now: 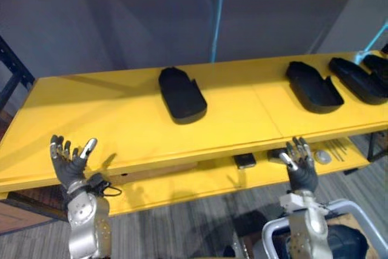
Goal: Walk over and take plastic housings, then place them on the shelf
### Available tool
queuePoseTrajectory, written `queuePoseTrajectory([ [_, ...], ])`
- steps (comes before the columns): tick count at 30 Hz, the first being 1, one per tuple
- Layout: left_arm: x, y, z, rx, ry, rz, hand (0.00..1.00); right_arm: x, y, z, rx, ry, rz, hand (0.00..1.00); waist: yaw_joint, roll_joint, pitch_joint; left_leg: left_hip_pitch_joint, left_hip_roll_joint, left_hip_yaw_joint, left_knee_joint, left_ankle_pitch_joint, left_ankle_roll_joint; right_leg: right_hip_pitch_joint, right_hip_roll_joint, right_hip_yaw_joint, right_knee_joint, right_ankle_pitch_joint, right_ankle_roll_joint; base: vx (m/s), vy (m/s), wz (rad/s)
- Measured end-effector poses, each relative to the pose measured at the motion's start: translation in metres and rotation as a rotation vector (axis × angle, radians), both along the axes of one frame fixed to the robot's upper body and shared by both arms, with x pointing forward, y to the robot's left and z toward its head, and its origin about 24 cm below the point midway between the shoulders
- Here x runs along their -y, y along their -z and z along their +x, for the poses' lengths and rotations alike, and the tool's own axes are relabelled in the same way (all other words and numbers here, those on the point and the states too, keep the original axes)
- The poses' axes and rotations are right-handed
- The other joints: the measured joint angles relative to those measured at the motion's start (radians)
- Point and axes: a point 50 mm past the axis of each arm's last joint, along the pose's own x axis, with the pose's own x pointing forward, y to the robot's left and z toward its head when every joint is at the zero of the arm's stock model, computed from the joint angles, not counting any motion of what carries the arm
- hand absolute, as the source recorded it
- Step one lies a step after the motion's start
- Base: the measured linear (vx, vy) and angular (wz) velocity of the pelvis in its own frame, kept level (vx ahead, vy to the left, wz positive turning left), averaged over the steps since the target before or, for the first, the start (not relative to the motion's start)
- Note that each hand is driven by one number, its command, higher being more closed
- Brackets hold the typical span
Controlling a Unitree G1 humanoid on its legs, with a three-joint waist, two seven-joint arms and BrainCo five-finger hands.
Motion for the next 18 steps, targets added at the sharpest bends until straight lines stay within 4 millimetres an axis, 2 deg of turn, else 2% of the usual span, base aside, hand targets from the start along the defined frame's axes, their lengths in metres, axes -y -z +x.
queuePoseTrajectory([
  [1, -0.002, 0.001, 0.002, -0.007, -0.005, -0.002, 0.00, 0.000, 0.000, 0.000, -0.002, -0.002, -0.002, 0.00, 0.000, 0.001, -0.001, 0.000, 0.000, 0.005, 0.000, 0.000, 0.000, -0.003, 0.000, 0.003, 0.000, 0.001, 0.000, -0.04, -0.017, -0.20],
  [3, -0.019, 0.004, 0.010, -0.062, -0.021, 0.025, 0.00, 0.001, 0.004, 0.005, -0.016, -0.030, -0.010, 0.00, 0.000, 0.009, -0.003, 0.001, -0.003, 0.033, 0.002, 0.000, 0.000, -0.020, 0.005, 0.031, 0.000, 0.012, -0.003, -0.04, -0.011, -0.33],
  [6, -0.034, -0.005, 0.023, -0.070, -0.021, 0.059, 0.00, 0.003, 0.007, 0.006, -0.035, -0.053, -0.020, 0.00, -0.009, 0.018, -0.007, 0.001, -0.002, 0.048, 0.003, 0.000, 0.000, -0.030, 0.008, 0.037, 0.000, 0.023, -0.009, -0.03, -0.004, -0.19],
  [8, -0.040, -0.009, 0.031, -0.076, 0.002, 0.081, 0.00, 0.004, 0.006, 0.006, -0.035, -0.061, -0.030, 0.00, -0.024, 0.022, -0.010, 0.001, -0.003, 0.050, 0.003, 0.000, 0.000, -0.030, 0.007, 0.038, 0.000, 0.025, -0.010, -0.02, 0.004, -0.08],
  [14, -0.055, -0.014, 0.055, -0.096, 0.060, 0.075, 0.00, 0.006, 0.004, 0.006, -0.030, -0.091, -0.055, 0.00, -0.038, 0.031, -0.012, 0.004, -0.002, 0.080, 0.004, 0.000, 0.000, -0.047, 0.012, 0.063, -0.001, 0.040, -0.018, -0.03, -0.008, -0.15],
  [18, -0.063, -0.036, 0.067, -0.040, 0.093, 0.094, 0.00, 0.010, 0.001, 0.007, -0.026, -0.092, -0.082, 0.00, -0.049, 0.043, -0.006, 0.015, -0.001, 0.102, 0.004, 0.000, 0.000, -0.050, 0.015, 0.084, -0.001, 0.046, -0.020, -0.01, -0.013, -0.14],
])
